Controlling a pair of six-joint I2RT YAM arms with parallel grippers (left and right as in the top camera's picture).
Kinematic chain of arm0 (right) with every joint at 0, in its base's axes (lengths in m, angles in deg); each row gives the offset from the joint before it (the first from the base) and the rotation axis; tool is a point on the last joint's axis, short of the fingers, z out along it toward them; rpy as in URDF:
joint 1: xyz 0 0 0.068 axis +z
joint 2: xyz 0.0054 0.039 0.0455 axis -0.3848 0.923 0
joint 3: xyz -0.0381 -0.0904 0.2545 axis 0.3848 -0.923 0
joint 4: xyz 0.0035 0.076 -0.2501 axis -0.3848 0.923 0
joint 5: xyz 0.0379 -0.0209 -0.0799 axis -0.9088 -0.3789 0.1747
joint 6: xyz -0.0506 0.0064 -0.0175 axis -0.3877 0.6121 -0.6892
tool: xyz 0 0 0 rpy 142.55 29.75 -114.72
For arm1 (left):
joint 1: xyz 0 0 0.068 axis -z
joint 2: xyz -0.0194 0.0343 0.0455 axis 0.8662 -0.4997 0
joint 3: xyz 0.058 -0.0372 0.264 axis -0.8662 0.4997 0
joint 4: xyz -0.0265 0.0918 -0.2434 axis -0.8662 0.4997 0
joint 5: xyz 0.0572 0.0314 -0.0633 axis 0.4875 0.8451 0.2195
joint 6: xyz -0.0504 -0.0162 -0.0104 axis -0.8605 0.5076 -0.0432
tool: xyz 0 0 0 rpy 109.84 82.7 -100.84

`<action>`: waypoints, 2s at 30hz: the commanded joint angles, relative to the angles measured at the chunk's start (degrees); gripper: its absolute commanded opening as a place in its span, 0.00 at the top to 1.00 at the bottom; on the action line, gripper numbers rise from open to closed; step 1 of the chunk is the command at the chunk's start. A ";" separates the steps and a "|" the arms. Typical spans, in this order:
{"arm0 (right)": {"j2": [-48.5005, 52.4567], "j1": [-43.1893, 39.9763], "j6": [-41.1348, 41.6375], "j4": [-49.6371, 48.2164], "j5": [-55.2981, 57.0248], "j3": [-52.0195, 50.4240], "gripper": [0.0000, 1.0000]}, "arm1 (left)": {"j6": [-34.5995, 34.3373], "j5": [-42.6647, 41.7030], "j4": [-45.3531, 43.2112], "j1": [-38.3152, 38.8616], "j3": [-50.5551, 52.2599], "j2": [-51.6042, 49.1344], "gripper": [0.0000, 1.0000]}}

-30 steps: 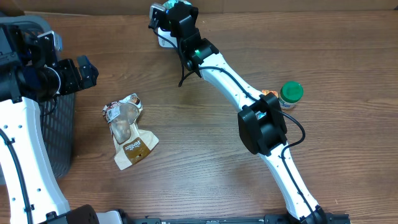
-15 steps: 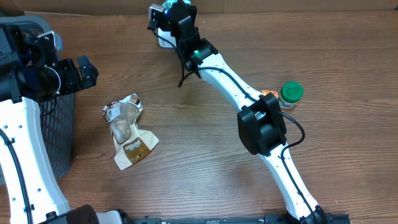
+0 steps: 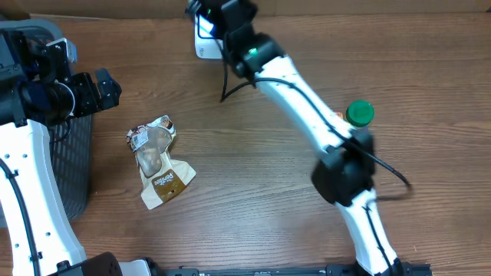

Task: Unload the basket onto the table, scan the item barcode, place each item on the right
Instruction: 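Carry the wipes pack right and lower it beside the orange pack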

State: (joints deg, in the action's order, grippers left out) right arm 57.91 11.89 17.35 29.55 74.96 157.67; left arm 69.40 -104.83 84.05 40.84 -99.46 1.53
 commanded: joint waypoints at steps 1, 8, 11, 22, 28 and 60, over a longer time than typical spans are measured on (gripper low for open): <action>-11.61 -0.20 27.85 7.13 0.96 1.16 0.96 | 0.87 -0.04 0.00 0.09 -0.74 0.04 0.00; -19.63 -2.99 60.98 35.78 -12.41 1.16 0.96 | 0.87 -0.07 0.00 0.09 -0.74 0.04 0.01; -19.67 -5.20 68.85 45.53 -15.26 1.16 0.96 | 0.87 -0.07 0.00 0.09 -0.74 0.04 0.00; -17.40 -9.51 94.16 62.25 -14.86 -5.66 0.96 | 0.87 -0.07 0.00 0.09 -0.74 0.04 0.01; -17.40 -9.53 99.78 57.83 -13.97 -17.86 0.96 | 0.87 -0.07 0.00 0.09 -0.74 0.04 0.00; -17.42 -9.51 79.25 45.48 -15.52 -38.51 0.39 | 0.87 -0.04 0.00 0.09 -0.74 0.04 0.00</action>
State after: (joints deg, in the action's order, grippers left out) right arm 40.42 2.21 103.83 75.14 61.98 118.99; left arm 69.40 -104.85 84.07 40.84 -99.46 1.53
